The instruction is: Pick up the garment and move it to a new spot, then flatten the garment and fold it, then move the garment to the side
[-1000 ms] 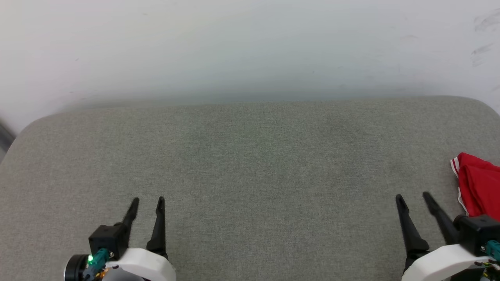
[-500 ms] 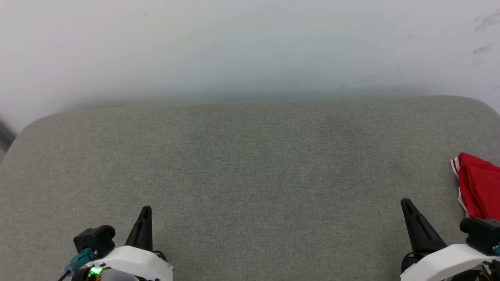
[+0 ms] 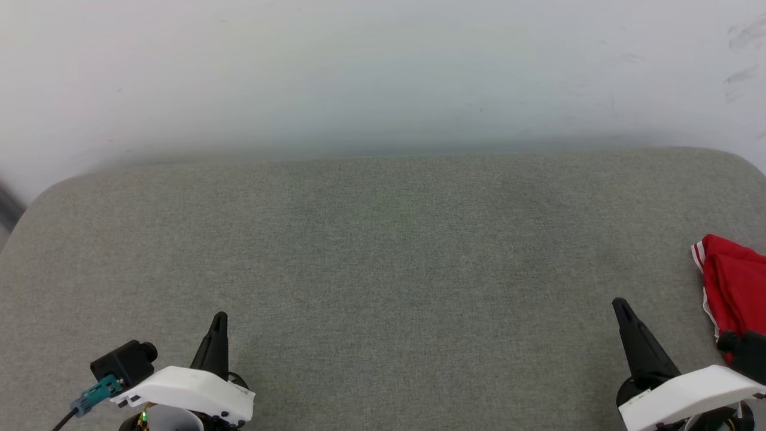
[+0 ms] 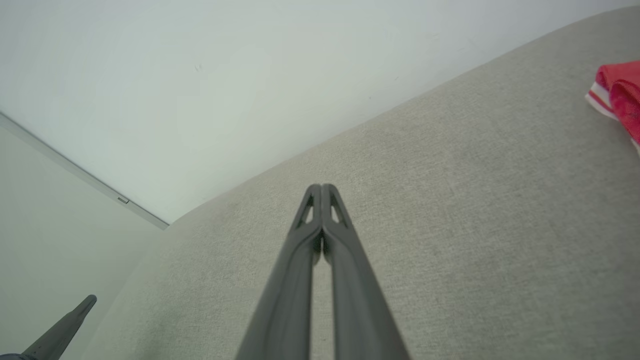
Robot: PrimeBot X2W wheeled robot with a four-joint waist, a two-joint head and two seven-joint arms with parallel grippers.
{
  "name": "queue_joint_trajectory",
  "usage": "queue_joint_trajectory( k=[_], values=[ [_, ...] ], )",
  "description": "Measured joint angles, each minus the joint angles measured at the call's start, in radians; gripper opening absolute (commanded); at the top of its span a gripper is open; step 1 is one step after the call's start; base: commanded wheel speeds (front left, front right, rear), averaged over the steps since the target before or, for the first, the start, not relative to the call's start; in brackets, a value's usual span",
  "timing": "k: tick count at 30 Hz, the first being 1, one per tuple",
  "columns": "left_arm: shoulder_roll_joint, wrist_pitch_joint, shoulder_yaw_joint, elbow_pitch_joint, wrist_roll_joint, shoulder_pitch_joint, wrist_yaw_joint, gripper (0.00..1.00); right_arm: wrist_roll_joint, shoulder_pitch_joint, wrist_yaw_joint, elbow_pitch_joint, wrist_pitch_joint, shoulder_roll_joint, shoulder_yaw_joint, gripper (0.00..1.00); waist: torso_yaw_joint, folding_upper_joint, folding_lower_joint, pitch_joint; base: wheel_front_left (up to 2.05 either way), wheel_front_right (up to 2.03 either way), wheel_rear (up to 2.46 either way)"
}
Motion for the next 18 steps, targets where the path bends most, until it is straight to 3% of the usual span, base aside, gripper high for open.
queue_joint_trajectory(
  k=[18],
  values=[
    [-0.047,0.058,0.073,0.01,-0.194,-0.011,-0.053,0.0,0.259,-0.046,0.0,0.076,-0.011,-0.004,-0.008,0.0,0.002,0.0,0.0,0.0,0.0,0.0,0.0]
  ],
)
